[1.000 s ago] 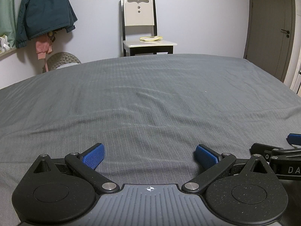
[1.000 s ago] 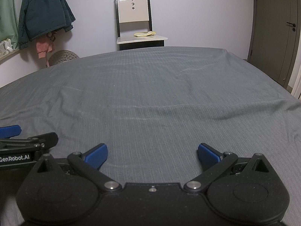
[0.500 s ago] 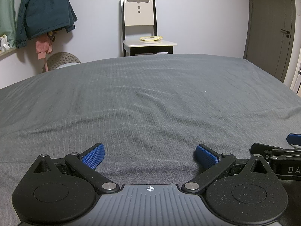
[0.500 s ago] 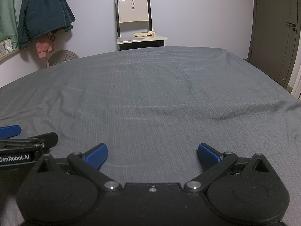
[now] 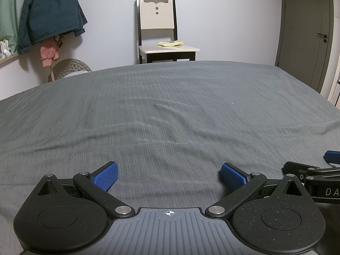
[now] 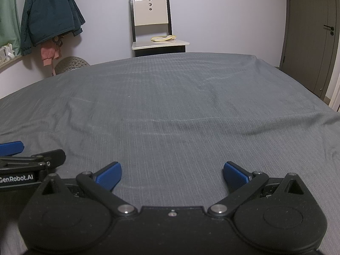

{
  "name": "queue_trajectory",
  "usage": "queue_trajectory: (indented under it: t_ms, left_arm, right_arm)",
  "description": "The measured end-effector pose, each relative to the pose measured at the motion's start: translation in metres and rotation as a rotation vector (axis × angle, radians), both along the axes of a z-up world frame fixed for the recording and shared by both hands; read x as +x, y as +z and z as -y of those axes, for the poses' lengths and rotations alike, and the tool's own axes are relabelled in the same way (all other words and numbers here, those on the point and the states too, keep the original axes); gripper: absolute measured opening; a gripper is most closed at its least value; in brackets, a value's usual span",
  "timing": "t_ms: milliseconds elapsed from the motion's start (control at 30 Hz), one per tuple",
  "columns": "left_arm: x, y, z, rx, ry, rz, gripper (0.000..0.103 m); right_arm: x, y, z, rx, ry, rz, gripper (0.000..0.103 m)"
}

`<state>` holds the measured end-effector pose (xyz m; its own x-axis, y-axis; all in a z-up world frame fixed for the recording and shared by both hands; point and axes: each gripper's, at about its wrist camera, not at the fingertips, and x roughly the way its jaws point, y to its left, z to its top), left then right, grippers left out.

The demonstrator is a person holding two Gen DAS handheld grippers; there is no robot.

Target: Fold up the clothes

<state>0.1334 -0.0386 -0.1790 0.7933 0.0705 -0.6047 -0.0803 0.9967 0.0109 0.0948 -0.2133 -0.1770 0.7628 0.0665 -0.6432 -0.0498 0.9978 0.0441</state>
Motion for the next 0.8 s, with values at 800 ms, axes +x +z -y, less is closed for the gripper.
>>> queue_trajectory:
  t_ms: [800]
  left_arm:
    - [-0.0016, 0.0002, 0.0009, 0.010, 0.001, -0.002, 0.103]
  right_arm:
    - [0.0022, -0.0003, -0.0052, -0.010, -0.016, 0.007, 0.103]
